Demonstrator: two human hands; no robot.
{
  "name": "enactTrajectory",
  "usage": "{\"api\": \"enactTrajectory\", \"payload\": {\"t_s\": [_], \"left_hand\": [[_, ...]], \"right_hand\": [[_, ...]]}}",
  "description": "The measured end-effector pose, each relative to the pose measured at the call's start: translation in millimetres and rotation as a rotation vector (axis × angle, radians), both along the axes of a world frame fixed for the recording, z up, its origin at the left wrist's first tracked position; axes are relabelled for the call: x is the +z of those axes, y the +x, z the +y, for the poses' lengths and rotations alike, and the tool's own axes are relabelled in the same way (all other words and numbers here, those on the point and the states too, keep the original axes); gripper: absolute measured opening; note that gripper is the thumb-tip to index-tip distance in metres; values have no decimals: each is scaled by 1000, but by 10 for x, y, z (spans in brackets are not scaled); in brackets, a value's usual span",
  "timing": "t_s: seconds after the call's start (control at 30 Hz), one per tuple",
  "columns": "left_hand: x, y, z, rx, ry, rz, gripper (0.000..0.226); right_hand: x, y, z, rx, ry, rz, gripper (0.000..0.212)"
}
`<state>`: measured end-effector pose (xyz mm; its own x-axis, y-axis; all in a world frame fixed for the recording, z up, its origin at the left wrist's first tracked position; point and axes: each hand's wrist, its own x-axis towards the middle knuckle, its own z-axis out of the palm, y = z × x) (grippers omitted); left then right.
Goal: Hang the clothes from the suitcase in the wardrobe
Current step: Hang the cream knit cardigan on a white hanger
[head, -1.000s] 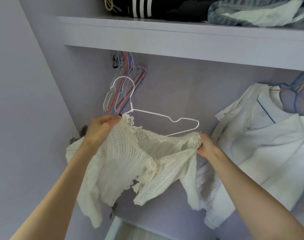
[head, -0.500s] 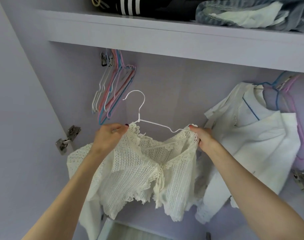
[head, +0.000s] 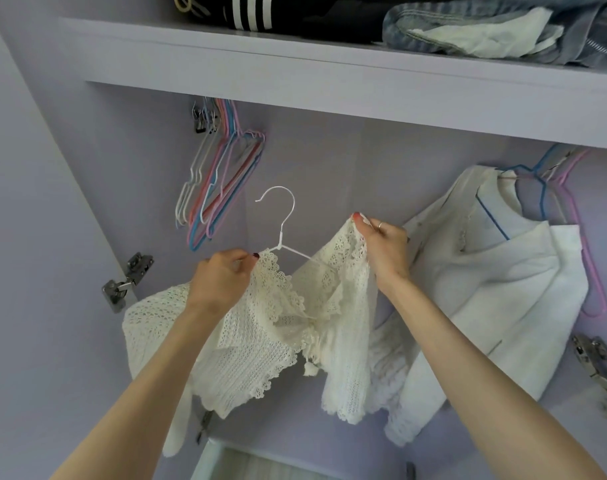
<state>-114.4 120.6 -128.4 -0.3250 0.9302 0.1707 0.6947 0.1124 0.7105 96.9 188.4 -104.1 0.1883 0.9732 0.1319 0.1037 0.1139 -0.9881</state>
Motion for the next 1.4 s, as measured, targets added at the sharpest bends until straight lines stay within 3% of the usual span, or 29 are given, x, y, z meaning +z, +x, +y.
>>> {"api": "enactTrajectory", "payload": {"t_s": [0.1, 0.13, 0.23, 0.27, 0.37, 0.43, 0.53, 0.63, 0.77, 0.9, 1.07, 1.27, 1.4], "left_hand": [[-22, -26, 23, 23, 29, 54, 23], [-23, -31, 29, 29, 56, 31, 24], [24, -47, 22, 31, 146, -116, 24], [43, -57, 14, 27, 165, -168, 23], [111, -84, -4, -1, 202, -262, 16], [157, -98, -5, -52, 214, -297, 15], [182, -115, 1, -122, 230, -291, 28], [173, -122, 10, -92, 289, -247, 18], [210, -281, 20, 72, 433, -274, 14], [211, -494, 38, 96, 407, -196, 15], [100, -439, 59, -136, 309, 375, 18], [40, -392, 89, -118, 279, 190, 18], [37, -378, 85, -110, 311, 217, 17]], "right_hand": [[-4, -66, -37, 82, 46, -30, 35], [-15, -78, -71, 151, 17, -60, 37], [-78, -117, -163, 481, -175, -137, 19], [-105, -100, -148, 469, -143, -233, 18], [-137, 38, -11, 195, 231, -850, 32], [-120, 88, 59, 256, 327, -1069, 43], [-83, 73, 57, 381, 295, -953, 23], [-96, 47, 64, 358, 337, -896, 27], [-163, 139, 86, 296, 397, -881, 50], [-251, 330, 136, 226, 295, -758, 31], [-142, 231, 150, 225, 299, -631, 31], [-62, 317, 108, 296, 356, -681, 28], [-151, 466, 157, 298, 335, -714, 25]]}}
